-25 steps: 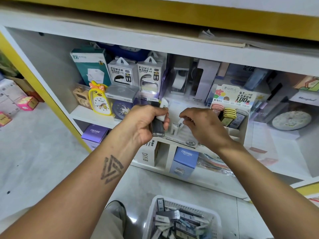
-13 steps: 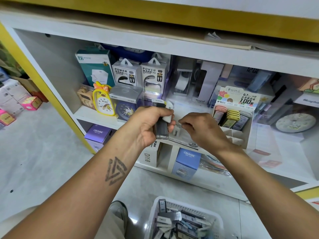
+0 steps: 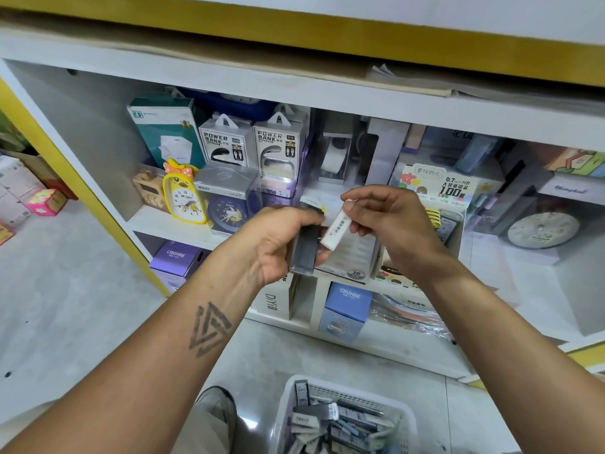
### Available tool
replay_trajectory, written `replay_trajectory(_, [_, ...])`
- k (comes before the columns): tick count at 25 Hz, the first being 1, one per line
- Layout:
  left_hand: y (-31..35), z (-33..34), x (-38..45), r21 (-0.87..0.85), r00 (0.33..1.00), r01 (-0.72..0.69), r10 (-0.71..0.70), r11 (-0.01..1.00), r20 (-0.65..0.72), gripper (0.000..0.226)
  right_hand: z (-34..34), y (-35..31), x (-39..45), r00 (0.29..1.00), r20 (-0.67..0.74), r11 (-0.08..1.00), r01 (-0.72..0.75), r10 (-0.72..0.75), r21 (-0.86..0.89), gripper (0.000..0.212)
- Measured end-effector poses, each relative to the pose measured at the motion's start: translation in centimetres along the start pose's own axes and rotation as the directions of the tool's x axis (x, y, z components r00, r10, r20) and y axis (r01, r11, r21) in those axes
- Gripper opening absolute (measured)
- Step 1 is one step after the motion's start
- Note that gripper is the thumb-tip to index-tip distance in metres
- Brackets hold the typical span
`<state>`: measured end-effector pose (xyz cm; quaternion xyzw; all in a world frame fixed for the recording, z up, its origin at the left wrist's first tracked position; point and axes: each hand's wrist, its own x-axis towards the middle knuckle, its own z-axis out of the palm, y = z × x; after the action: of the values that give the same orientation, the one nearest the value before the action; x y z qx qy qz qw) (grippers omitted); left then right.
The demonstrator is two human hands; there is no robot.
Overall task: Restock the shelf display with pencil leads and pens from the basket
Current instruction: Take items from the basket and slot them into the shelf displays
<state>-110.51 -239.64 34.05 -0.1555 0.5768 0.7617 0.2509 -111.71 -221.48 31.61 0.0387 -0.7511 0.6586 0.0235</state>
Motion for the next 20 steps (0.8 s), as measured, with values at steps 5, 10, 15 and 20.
replay_trajectory(5, [0.2, -0.5, 0.4, -0.093, 0.995, 0.007, -0.017, 0.996, -0.102, 0.012, -1.1, 0.7, 0.2, 0.989, -0.054, 0.952, 0.115, -0.136, -0.284, 0.013])
replay_trajectory(10, [0.2, -0.4, 0.3, -0.091, 0.997, -0.003, -0.005, 0.996, -0.082, 0.010, -0.1, 2.4, 0.2, 0.944, 0.085, 0.685, 0.290, -0.317, -0.668, 0.024])
replay_trajectory(15, [0.1, -0.6, 0.4, -0.091, 0.996, -0.004, -0.004, 0.996, -0.090, 0.013, 0.7, 3.8, 0.4, 0.948, 0.120, 0.669, 0.293, -0.293, -0.683, 0.013])
replay_trajectory(20, [0.2, -0.7, 0.5, -0.071, 0.995, 0.003, -0.010, 0.997, -0.101, 0.013, 0.6, 4.1, 0.3, 0.934, 0.167, 0.623, 0.338, -0.317, -0.705, 0.008])
